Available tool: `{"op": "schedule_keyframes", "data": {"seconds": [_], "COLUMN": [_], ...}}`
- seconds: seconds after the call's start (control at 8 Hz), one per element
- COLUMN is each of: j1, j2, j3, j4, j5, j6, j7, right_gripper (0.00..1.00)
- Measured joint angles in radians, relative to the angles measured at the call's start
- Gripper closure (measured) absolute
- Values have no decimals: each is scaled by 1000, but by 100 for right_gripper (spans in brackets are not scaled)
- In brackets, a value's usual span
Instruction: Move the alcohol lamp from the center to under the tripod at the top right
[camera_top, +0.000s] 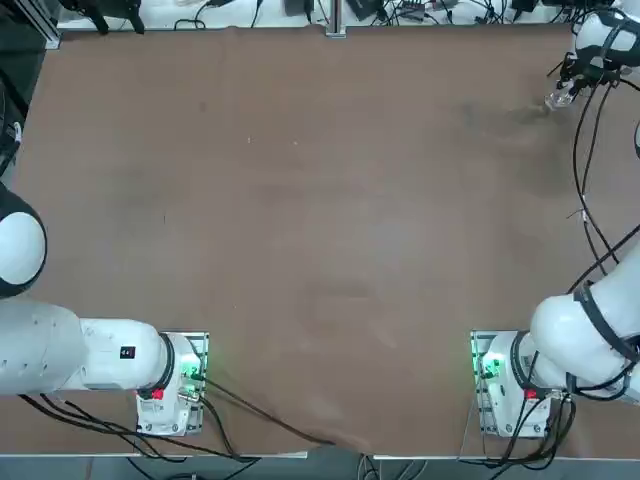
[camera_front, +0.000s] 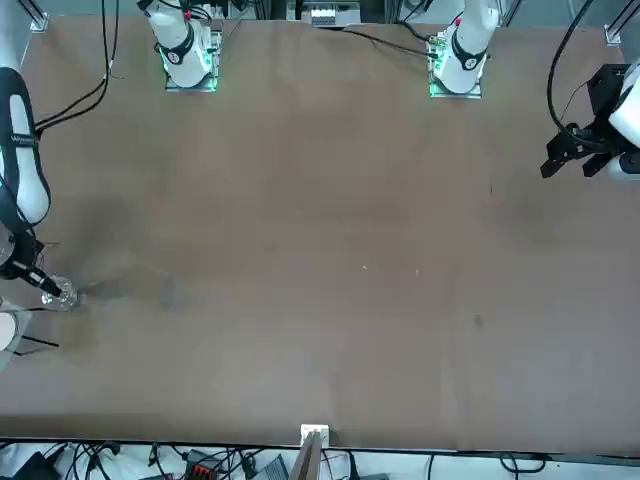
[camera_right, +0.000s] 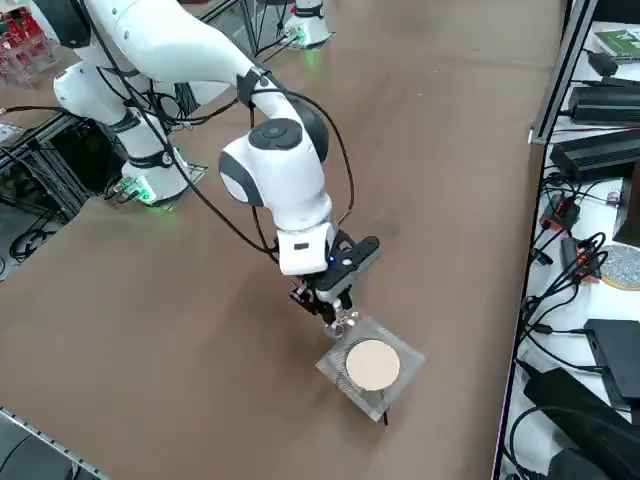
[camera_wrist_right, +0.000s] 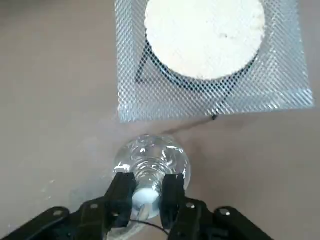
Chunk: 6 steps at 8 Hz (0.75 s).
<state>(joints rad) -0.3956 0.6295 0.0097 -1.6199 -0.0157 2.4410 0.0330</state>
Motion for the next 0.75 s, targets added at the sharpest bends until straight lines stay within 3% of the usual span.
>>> {"op": "schedule_keyframes", "data": {"seconds": [0.75], "j1": [-4], "j2": [68], "j3": [-14], "j4": [75], "j5": [0], "j6": [-2], "j7": [-1], "right_gripper": [69]}}
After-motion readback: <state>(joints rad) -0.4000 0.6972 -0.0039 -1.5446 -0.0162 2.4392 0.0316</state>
